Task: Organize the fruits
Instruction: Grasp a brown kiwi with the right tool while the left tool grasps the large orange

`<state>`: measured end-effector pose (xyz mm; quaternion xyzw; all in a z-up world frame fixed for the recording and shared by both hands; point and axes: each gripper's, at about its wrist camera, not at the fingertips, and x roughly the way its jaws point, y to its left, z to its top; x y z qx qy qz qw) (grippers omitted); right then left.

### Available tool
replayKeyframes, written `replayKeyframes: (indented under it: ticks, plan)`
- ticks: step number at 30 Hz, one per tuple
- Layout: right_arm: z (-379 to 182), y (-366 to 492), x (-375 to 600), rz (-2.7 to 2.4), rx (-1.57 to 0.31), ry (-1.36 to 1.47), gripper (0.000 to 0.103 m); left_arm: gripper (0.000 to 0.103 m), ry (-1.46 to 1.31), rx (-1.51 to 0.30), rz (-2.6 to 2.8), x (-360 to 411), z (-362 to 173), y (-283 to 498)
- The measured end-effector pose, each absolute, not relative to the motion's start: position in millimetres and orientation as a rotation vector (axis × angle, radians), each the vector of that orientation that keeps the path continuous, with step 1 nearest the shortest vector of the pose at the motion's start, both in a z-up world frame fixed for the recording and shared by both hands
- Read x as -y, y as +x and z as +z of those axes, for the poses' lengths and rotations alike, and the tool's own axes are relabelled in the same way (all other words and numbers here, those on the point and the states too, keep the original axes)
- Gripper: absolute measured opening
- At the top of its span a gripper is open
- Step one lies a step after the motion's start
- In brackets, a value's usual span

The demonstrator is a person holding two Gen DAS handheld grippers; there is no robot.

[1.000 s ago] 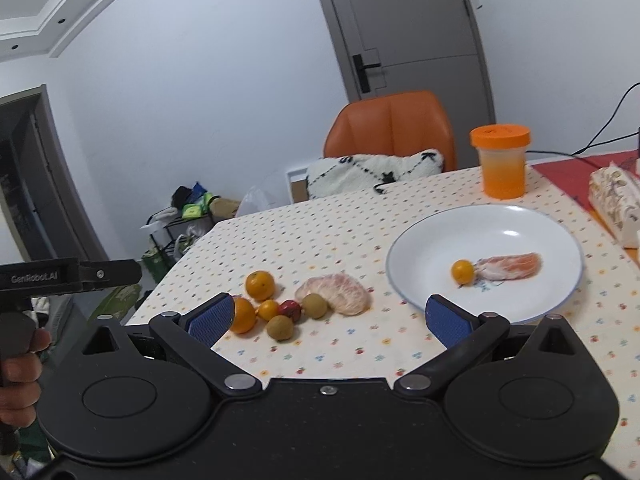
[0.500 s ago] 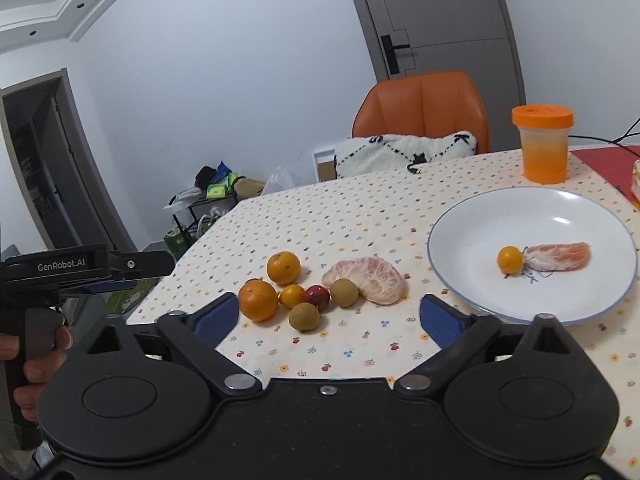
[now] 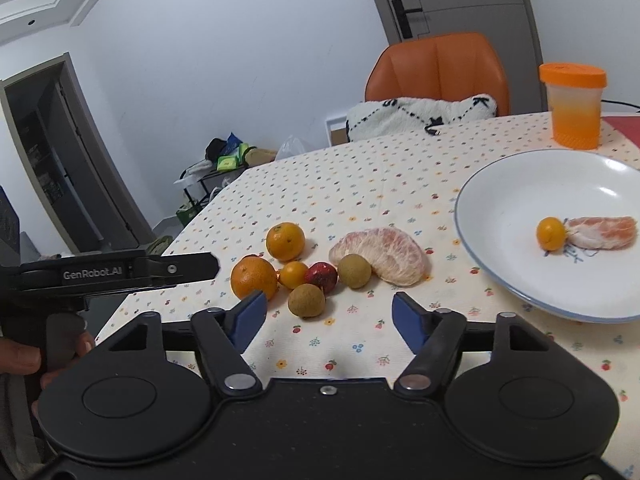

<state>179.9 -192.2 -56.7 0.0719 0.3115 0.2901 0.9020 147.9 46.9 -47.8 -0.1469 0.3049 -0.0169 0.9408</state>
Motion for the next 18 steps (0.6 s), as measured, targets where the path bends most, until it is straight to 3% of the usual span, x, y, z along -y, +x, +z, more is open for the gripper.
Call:
replayKeyframes:
  ticks: [13, 18]
  plan:
    - [-69, 197, 170, 0.629, -0.692, 0.125, 0.050, 0.064, -0.334, -0.682, -0.090, -41, -76, 180]
    - [-73, 201, 159, 0.624, -0.698, 0.105, 0.049, 0.040, -0.359, -0.673, -0.129, -47, -81, 182]
